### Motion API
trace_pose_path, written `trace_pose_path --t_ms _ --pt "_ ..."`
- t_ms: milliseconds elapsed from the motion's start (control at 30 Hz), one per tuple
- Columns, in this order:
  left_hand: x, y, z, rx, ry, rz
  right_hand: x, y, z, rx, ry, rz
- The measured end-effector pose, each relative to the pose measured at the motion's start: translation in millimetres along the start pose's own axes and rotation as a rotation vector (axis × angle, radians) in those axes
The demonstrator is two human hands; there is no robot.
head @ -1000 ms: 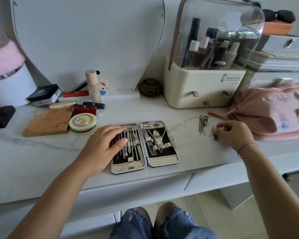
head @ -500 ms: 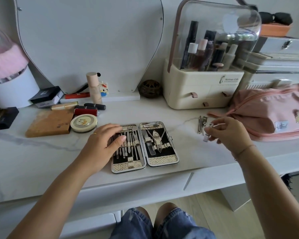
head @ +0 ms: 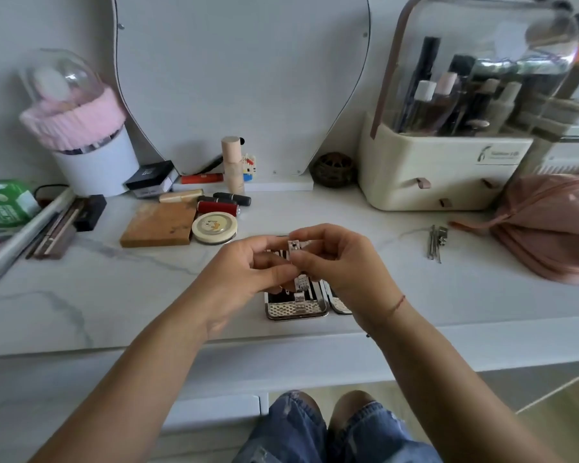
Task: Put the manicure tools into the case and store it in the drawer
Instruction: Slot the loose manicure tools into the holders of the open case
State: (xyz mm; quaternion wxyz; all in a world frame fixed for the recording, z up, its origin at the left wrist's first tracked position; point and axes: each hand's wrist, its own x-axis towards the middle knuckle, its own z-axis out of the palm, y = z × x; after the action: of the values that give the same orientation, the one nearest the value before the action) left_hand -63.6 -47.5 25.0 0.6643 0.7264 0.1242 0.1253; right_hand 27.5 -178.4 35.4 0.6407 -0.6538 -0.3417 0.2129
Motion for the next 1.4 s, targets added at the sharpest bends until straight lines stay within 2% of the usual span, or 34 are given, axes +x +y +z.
trace_pose_path --t_ms 167,467,567,733,933,1000,1100,1200,1300,1400 --pt "-1 5 0 -0.070 -0.015 -0.007 6 3 3 -0.087 -0.018 -0.011" --pt "2 -1 5 -0.089 0.083 -0.009 -2 15 -9 -0.108 0.012 0.132" --pt "2 -2 5 -0.006 0.053 -0.002 1 13 -15 -0.103 0.009 0.168" --pt "2 -1 3 0.172 0.029 -0.002 6 3 -18 -0.193 0.030 0.123" --pt "1 -5 3 0.261 0.157 0.007 9 -10 2 -0.050 -0.021 0.046" --pt "1 -10 0 0.374 0.213 0.051 7 -12 9 -0.052 -0.048 0.009" --pt "-3 -13 -3 0.482 0.287 0.135 8 -10 12 -0.124 0.007 -0.032" --pt "-5 -10 -3 0.474 0.346 0.237 10 -9 12 -0.135 0.028 -0.046" --pt "-6 -10 -4 0.380 0.342 0.208 10 -9 7 -0.049 -0.040 -0.057" --pt "-5 -11 -4 0.158 0.370 0.146 8 -1 -4 -0.295 -0.040 -0.084"
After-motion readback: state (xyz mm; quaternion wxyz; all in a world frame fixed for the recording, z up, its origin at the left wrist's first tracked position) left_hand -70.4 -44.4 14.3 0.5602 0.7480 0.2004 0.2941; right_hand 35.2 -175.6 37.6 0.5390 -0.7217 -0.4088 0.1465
